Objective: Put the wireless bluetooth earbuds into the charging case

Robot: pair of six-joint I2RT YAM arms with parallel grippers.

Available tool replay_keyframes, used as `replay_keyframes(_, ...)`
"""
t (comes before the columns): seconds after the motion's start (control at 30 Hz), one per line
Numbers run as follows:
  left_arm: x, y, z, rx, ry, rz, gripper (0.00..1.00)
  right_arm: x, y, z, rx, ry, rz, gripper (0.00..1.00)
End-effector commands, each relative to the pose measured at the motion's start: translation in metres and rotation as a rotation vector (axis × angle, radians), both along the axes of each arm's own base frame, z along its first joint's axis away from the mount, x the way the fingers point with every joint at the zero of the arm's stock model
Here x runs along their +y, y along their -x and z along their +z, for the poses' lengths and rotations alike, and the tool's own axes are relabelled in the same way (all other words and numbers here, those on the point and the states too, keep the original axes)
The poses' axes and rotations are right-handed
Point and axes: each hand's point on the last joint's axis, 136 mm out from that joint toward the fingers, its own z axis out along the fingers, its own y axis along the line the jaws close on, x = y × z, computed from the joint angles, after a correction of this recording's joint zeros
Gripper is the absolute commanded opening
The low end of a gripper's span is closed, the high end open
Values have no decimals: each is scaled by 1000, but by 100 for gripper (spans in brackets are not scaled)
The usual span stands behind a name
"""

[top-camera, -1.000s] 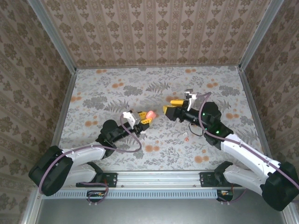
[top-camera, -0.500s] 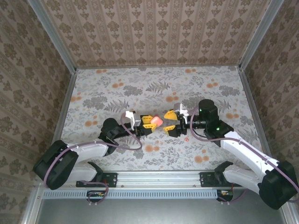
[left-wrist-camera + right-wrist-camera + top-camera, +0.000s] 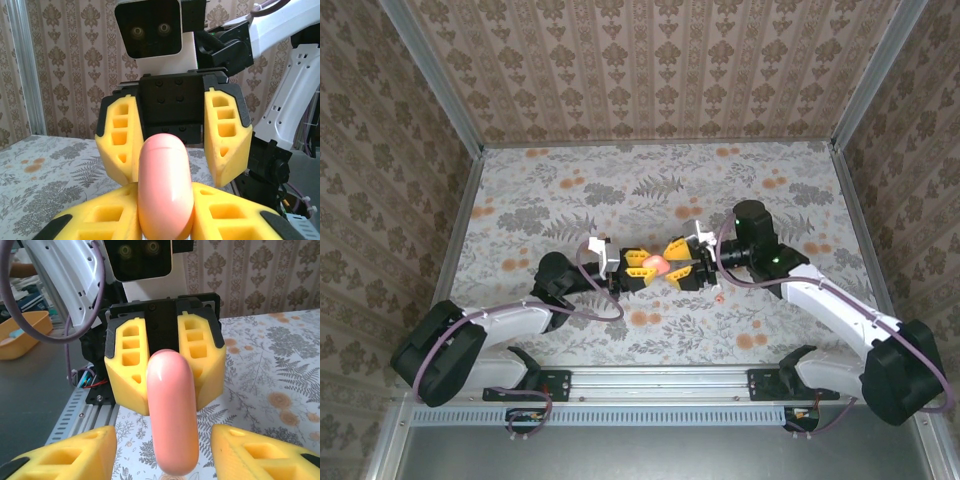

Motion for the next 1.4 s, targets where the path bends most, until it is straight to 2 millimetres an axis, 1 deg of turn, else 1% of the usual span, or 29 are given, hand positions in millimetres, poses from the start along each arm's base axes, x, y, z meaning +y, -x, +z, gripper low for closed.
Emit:
replay_keyframes(0.0,0,10,28,-67,64,-40,25,2,5,9,-8,-19,68,52)
replay_keyframes(0.17,-1,12,29,-71,67,-48,21,5,1,9,2,-19,79,51)
replay_keyframes(0.23,-1,13,30,-73,69,-51,21,5,1,9,7,-18,88,47)
replay_keyframes(0.33,-2,15,32,-77,74,-50,21,6,2,9,8,-12,100,38)
replay_keyframes(0.43,-1,13,31,-74,74,-39,23,5,3,6,10,8,102,26)
replay_keyframes(0.47,-1,11,30,-74,73,-30,26,4,3,6,4,17,99,23)
replay_keyframes(0.53,-1,8,26,-75,64,-7,32,2,2,6,-8,38,78,22)
replay_keyframes(0.63,0,3,12,-87,12,32,54,-4,-3,1,-48,102,17,21)
replay_keyframes(0.67,0,1,6,-95,-16,46,60,-7,-5,-4,-68,139,-8,21)
replay_keyframes(0.7,0,-1,-1,-95,-53,61,63,-12,-6,-8,-97,178,-34,20)
replay_keyframes(0.8,-1,-3,-22,-146,-191,87,64,-23,-9,-24,-177,297,-98,19)
replay_keyframes(0.9,2,-4,-37,-209,-335,113,64,-33,-12,-36,-243,411,-147,19)
replay_keyframes(1.0,7,-5,-48,-260,-428,131,64,-35,-12,-45,-285,495,-158,19)
replay_keyframes(1.13,9,0,-58,-281,-499,101,64,-28,-8,-51,-318,536,-125,18)
replay_keyframes(1.37,2,9,-66,-275,-533,34,64,-10,-3,-48,-353,505,-52,19)
